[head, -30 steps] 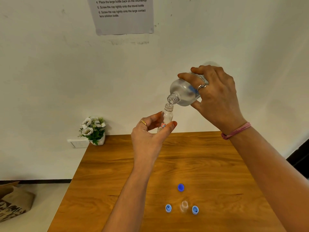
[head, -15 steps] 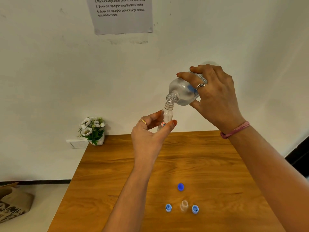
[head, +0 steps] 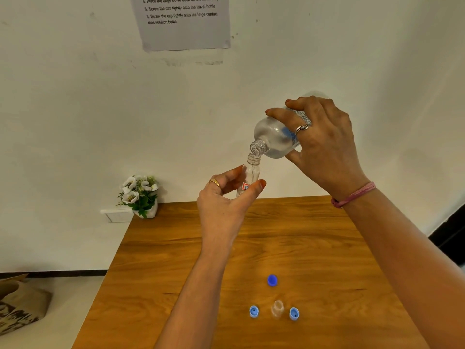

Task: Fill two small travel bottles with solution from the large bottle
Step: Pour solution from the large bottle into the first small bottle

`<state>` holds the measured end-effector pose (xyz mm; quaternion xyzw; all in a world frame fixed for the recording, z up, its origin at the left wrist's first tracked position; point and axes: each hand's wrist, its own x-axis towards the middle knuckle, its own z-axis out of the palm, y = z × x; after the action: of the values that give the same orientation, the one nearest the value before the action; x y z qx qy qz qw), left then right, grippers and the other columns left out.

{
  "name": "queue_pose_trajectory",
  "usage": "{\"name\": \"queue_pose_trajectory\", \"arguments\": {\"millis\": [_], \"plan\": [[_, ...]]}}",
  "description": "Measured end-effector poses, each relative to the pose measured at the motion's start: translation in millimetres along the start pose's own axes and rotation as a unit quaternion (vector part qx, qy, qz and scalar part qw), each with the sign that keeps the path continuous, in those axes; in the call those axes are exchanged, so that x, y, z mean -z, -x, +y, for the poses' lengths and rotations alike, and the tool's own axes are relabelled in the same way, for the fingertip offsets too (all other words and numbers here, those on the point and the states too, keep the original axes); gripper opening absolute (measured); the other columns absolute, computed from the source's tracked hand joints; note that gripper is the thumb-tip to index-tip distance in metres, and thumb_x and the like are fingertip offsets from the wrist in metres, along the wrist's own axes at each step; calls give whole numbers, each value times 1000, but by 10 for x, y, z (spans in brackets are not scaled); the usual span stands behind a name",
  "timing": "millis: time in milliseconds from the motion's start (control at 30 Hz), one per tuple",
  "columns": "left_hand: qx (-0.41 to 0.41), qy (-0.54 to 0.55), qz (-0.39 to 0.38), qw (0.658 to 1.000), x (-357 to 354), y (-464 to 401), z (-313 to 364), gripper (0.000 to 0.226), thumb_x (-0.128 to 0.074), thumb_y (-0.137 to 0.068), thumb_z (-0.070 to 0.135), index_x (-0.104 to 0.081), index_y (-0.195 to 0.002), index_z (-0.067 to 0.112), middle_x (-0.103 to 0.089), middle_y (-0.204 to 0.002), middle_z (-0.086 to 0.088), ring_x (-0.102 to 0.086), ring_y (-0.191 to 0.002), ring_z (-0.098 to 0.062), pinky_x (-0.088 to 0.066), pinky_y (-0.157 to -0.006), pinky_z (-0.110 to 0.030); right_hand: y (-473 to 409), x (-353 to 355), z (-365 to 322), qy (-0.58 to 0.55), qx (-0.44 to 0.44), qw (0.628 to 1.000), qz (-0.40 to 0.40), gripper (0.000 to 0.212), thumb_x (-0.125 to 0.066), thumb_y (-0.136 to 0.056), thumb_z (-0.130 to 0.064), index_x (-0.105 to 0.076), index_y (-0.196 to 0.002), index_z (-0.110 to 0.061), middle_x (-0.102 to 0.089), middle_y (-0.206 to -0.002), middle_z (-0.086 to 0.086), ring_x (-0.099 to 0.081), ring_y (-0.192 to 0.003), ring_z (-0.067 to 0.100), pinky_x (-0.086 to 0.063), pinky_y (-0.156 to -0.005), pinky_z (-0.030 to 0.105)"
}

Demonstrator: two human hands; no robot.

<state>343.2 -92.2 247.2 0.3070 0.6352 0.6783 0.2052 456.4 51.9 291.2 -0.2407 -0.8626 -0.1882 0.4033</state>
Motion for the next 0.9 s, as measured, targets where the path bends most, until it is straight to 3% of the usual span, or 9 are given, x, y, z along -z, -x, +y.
{"name": "queue_pose_trajectory", "arguments": {"millis": [900], "plan": [[-2,0,-3,1000,33,0,14,38,-85,-66,25,-70,-100,25,-72,-94,10,-66,-87,1,-53,-74,-12,-10,25,-24,11,1,1000,3,58,-73,-77,-31,-47,-128,-26,-56,-124,14,-51,-116,37,-43,-89,54]]}}
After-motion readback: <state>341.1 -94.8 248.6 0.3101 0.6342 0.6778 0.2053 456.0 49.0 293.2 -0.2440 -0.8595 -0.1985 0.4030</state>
